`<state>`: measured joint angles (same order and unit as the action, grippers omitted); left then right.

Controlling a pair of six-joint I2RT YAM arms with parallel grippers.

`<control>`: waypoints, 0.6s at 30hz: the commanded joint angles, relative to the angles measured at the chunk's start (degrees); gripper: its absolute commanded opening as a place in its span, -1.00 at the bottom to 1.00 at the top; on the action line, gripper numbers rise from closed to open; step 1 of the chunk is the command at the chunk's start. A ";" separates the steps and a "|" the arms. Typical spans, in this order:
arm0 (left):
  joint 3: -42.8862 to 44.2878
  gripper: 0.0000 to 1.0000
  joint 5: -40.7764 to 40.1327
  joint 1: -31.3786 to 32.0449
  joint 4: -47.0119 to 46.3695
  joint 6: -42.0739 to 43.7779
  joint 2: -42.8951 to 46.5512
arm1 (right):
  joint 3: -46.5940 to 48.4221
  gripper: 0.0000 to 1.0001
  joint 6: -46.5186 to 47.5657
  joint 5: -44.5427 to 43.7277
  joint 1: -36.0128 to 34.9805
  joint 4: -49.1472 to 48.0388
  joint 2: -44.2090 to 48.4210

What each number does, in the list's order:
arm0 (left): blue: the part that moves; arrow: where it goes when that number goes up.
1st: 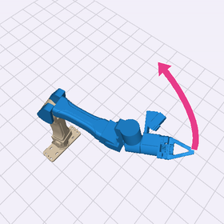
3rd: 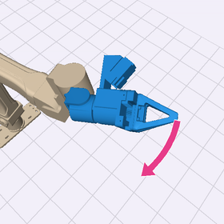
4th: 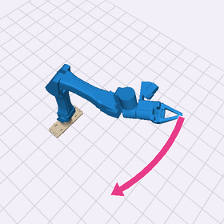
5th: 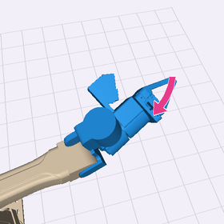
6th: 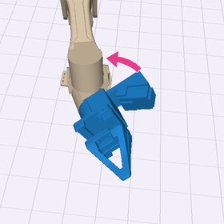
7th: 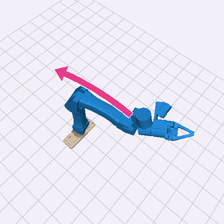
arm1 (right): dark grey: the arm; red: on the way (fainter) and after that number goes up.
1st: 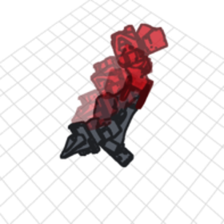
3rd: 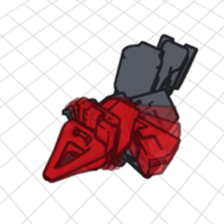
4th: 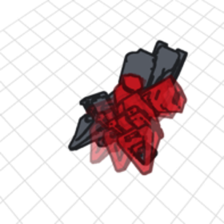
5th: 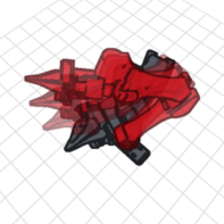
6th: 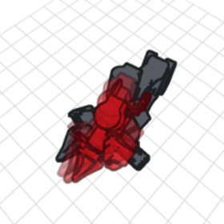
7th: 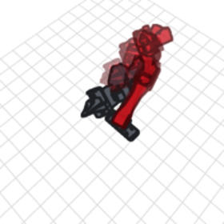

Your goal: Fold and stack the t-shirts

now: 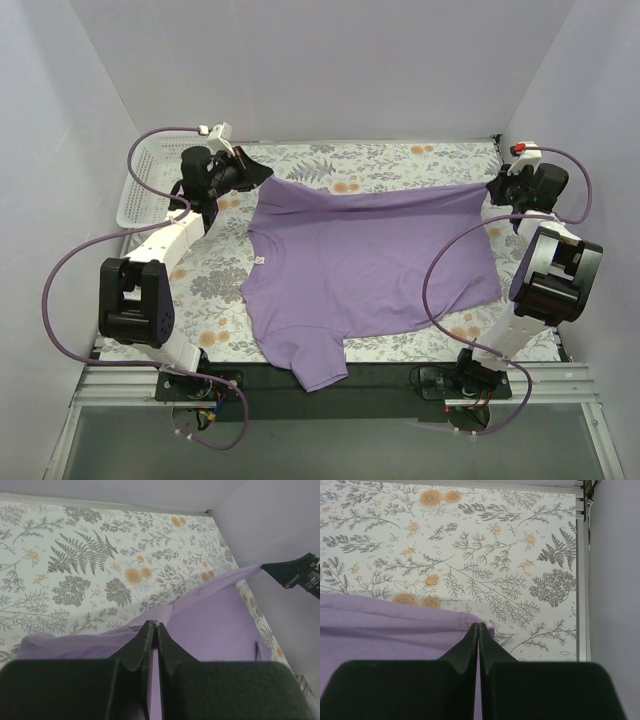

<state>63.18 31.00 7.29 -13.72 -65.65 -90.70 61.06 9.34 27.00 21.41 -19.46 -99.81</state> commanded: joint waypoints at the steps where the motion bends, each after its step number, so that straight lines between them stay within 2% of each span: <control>1: -1.21 -1.00 2.04 -0.26 0.18 0.17 3.94 | 2.05 -0.97 0.85 -0.64 0.30 0.30 -0.73; 18: -5.87 -1.00 3.27 -0.26 0.71 0.08 7.90 | 2.31 -0.97 2.17 -1.78 0.30 2.15 -2.49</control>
<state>58.30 32.91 7.29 -13.17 -65.82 -85.91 61.30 10.76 25.85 21.41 -16.53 -101.67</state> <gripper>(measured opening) 0.021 0.020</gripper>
